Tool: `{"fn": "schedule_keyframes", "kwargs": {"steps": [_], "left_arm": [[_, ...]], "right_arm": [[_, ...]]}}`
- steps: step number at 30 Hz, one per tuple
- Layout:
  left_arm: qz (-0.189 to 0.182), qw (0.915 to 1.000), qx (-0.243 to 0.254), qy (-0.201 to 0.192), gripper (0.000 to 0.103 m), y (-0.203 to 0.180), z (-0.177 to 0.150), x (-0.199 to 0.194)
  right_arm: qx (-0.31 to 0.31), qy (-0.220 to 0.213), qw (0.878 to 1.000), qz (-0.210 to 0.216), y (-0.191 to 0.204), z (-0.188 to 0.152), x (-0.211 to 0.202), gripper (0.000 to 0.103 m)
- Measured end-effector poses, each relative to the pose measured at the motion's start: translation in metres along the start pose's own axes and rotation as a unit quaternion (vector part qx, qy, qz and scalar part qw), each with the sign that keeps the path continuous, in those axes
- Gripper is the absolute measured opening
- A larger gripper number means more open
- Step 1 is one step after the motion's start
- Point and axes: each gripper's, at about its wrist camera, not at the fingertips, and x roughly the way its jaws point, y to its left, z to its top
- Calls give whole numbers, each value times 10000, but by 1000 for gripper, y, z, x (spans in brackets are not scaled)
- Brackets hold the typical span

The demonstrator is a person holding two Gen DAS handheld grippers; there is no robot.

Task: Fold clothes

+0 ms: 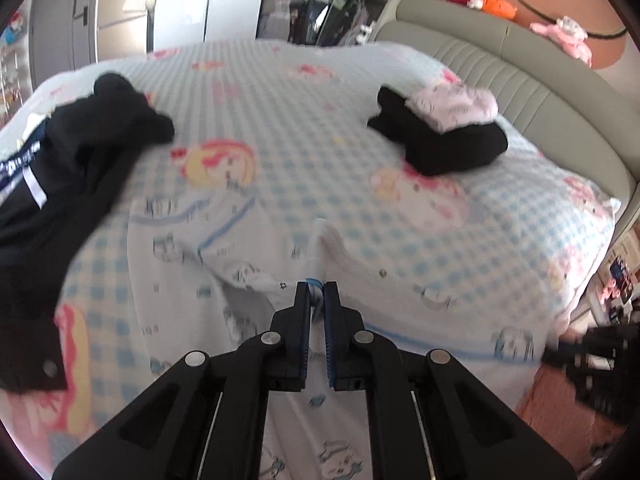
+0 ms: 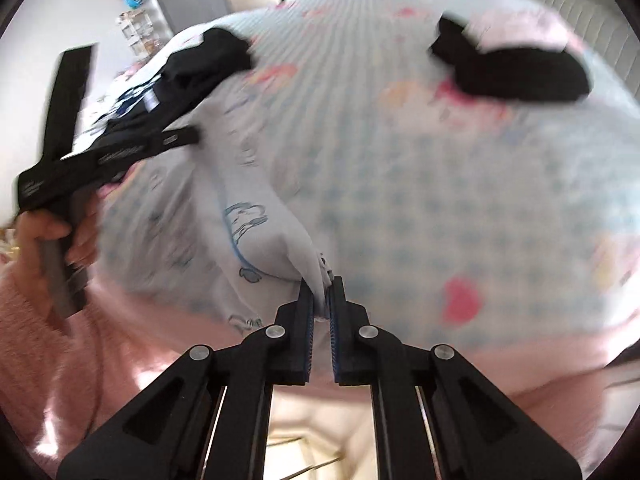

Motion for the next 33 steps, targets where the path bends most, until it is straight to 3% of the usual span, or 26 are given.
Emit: {"fn": "schedule_keyframes", "kwargs": {"steps": [5, 9, 13, 19, 22, 25, 27, 29, 30, 32, 33], "left_arm": [[-237, 9991, -63, -344, 7, -10, 24, -1], [-234, 9997, 93, -78, 7, -20, 32, 26], [-115, 9991, 355, 222, 7, -31, 55, 60], [-77, 9973, 617, 402, 7, -43, 120, 126], [15, 9964, 615, 586, 7, -46, 134, 166], [152, 9917, 454, 1196, 9, -44, 134, 217], [275, 9851, 382, 1656, 11, -41, 128, 241], [227, 9890, 343, 1423, 16, -42, 127, 225], [134, 9926, 351, 1159, 20, -42, 126, 204], [80, 9966, 291, 769, 51, -39, 122, 164], [42, 9981, 198, 573, 56, -35, 117, 140]], "right_arm": [[-260, -807, 9929, -832, -29, 57, -24, 5], [-107, -898, 9921, -870, -45, 82, -24, 5], [-187, -612, 9920, -1092, -66, 94, 10, 5], [295, -475, 9924, -1096, -124, 134, 45, 5], [448, -393, 9906, -1233, -151, 156, 67, 6], [572, 223, 9871, -1478, -174, 157, 120, 6], [813, 799, 9839, -1373, -189, 148, 159, 7], [1155, 1023, 9812, -1159, -201, 139, 172, 9], [1321, 855, 9821, -1033, -204, 138, 163, 11], [1495, 521, 9834, -885, -207, 136, 138, 20], [1606, 335, 9825, -882, -208, 132, 120, 22]]}}
